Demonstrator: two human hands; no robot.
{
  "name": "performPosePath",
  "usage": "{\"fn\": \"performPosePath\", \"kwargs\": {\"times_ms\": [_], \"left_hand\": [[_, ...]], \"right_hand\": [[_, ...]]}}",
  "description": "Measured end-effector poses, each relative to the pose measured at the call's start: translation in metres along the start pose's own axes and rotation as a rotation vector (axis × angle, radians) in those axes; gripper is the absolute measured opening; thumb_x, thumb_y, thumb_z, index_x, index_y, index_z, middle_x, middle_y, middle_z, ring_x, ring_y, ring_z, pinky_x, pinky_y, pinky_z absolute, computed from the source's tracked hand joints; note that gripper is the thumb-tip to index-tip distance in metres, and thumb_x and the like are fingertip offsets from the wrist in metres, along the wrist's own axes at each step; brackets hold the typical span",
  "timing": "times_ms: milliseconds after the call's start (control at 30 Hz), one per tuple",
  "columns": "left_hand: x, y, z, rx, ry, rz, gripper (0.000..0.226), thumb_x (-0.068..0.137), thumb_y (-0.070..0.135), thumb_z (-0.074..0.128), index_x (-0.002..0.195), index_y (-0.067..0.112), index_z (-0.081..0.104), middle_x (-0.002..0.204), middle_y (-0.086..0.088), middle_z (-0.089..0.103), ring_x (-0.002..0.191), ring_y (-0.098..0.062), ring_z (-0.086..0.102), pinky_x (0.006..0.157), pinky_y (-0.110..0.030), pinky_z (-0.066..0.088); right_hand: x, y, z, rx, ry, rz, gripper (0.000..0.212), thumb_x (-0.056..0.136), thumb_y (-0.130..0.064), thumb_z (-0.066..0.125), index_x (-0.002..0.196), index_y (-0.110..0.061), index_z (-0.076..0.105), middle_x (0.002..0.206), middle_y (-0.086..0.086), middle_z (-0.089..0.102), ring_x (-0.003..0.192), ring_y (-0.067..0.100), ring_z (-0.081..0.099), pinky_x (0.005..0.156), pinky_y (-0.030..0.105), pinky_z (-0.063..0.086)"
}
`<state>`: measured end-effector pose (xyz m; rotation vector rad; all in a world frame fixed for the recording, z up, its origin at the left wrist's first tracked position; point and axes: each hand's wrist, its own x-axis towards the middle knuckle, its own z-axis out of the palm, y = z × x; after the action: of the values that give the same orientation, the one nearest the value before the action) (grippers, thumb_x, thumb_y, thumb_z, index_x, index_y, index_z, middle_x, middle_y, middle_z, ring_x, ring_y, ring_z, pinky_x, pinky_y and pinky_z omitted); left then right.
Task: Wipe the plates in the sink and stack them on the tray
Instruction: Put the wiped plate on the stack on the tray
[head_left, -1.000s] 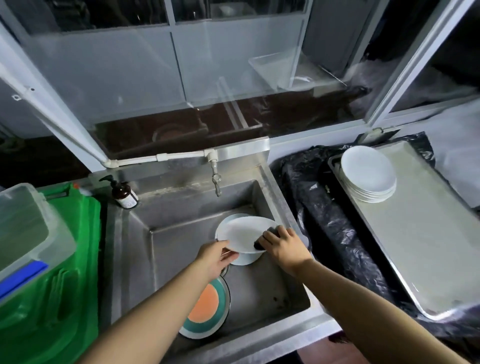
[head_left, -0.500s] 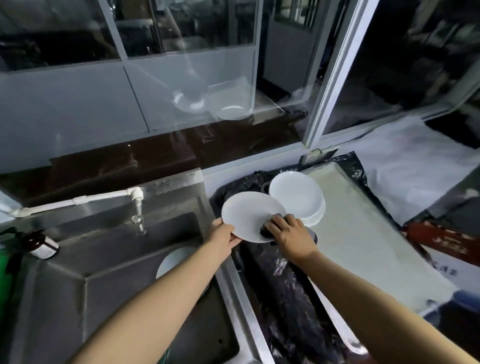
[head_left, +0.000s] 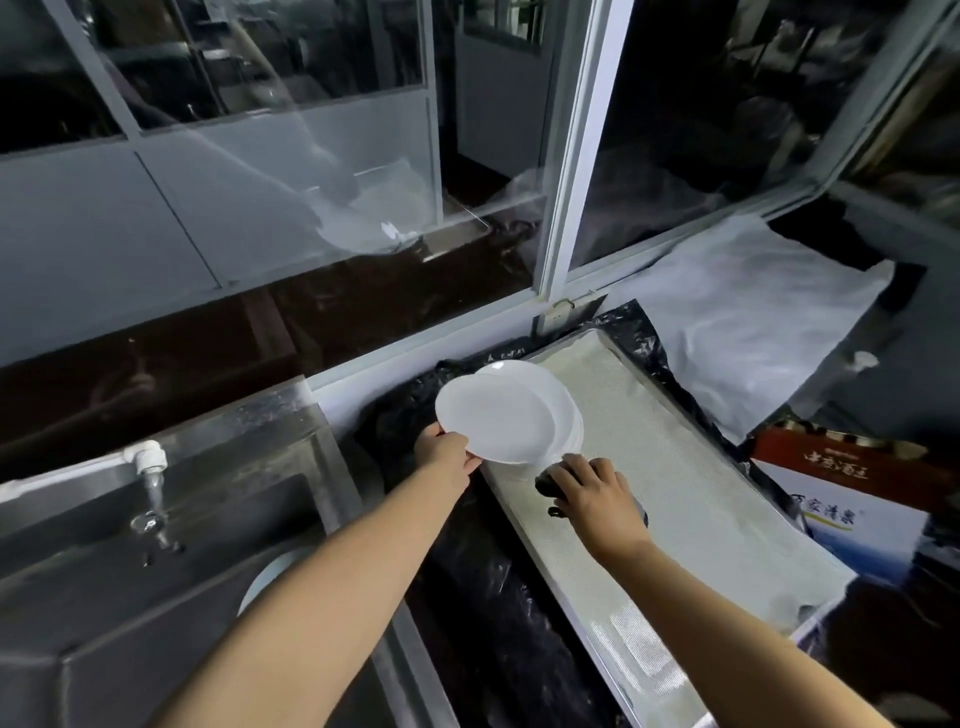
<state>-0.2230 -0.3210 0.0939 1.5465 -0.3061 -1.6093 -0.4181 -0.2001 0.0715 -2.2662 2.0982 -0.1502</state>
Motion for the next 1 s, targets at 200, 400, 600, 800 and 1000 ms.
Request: {"fn": "performPosePath", "kwargs": {"times_ms": [200,400,600,800,1000], "left_hand": [[0.017,-0.008,0.023,0.051,-0.015,0.022,0.054,0.092,-0.018,0.051,0.139,0.008,0.059,0.128,-0.017,0.066,0.113,-0.034,0.066,0.088,-0.039,0.058],[0.022,-0.007,0.029,0.304,0.098,0.108,0.017,0.088,-0.004,0.061,0.097,0.008,0.07,0.088,-0.007,0.07,0.09,-0.029,0.069,0.086,-0.041,0.06],[0.016,-0.012,0.029,0.469,0.107,0.089,0.04,0.085,0.012,0.057,0.122,0.0,0.064,0.114,-0.016,0.071,0.096,-0.033,0.067,0.081,-0.035,0.057],[0.011,-0.009,0.029,0.489,-0.029,0.044,0.044,0.093,0.013,0.055,0.137,0.008,0.054,0.116,-0.003,0.054,0.104,-0.025,0.052,0.096,-0.036,0.049],[0.011,-0.013,0.022,0.435,-0.124,-0.008,0.046,0.095,0.015,0.057,0.14,0.012,0.05,0.127,-0.005,0.056,0.106,-0.023,0.054,0.082,-0.033,0.047]], "right_hand": [[-0.017,0.013,0.015,0.083,0.044,0.027,0.048,0.077,-0.021,0.083,0.117,-0.03,0.059,0.121,-0.006,0.057,0.095,0.025,0.052,0.079,0.039,0.051],[-0.029,0.021,0.025,0.139,0.074,0.051,0.046,0.078,-0.018,0.081,0.117,-0.029,0.059,0.12,-0.007,0.057,0.095,0.024,0.051,0.079,0.042,0.052],[-0.036,0.018,0.031,0.189,0.088,0.047,0.036,0.085,-0.023,0.075,0.117,-0.028,0.06,0.121,-0.007,0.057,0.095,0.024,0.05,0.079,0.042,0.052],[-0.039,0.01,0.034,0.223,0.092,0.041,0.033,0.088,-0.023,0.073,0.117,-0.029,0.061,0.12,-0.008,0.059,0.094,0.024,0.052,0.08,0.039,0.051],[-0.038,0.002,0.037,0.235,0.077,0.063,0.031,0.088,-0.02,0.072,0.116,-0.029,0.063,0.117,-0.008,0.06,0.093,0.025,0.053,0.081,0.04,0.051]]}}
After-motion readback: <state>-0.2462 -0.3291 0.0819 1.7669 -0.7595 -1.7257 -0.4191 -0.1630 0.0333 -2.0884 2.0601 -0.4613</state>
